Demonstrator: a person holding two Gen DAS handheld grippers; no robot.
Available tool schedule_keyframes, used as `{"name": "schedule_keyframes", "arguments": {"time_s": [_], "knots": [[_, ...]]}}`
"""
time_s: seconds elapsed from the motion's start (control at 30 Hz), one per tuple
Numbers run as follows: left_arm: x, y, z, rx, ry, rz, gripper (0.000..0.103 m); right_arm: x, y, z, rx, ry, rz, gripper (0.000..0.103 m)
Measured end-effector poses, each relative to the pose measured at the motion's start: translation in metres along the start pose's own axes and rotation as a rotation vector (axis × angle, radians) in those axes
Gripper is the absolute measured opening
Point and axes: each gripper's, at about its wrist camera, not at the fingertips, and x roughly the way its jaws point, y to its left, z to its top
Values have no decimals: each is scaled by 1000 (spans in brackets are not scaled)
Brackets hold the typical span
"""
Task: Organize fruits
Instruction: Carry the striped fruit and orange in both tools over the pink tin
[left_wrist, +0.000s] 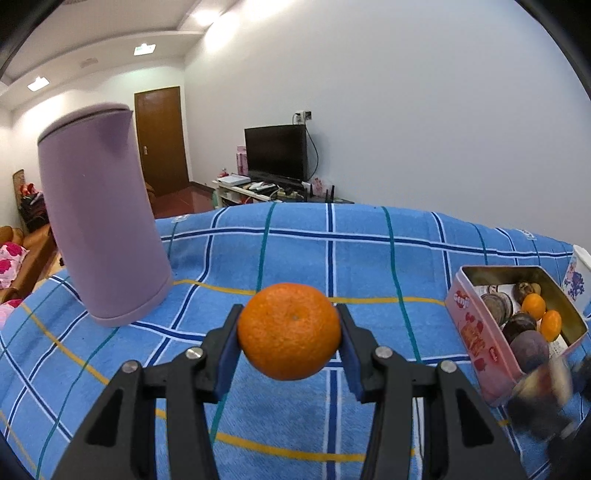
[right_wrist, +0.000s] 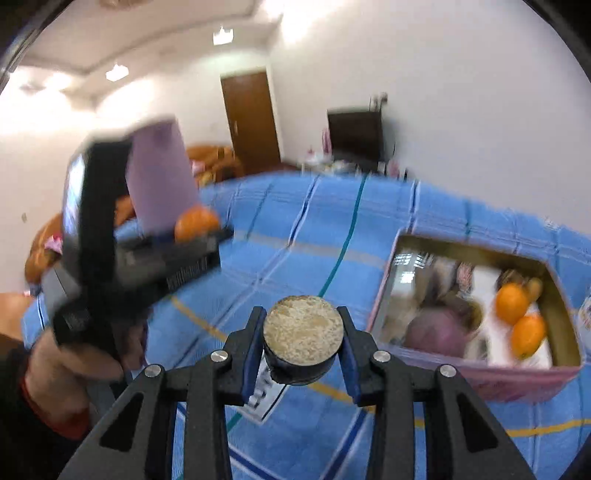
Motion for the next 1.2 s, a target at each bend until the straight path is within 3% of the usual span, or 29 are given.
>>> {"name": "schedule_keyframes", "arguments": {"time_s": [0.17,0.63,1.2], "knots": [[-8,-15,-3,19,-14,27,50,-21,-9,5,-15,-91,-65,39],[-21,-48,-10,44,-14,13,50,-38,-18,4,-39,-170,-138,39],[-34,-83,-6,56,-29,-29,50,-54,-63,5,-14,-196,-199,39]]}}
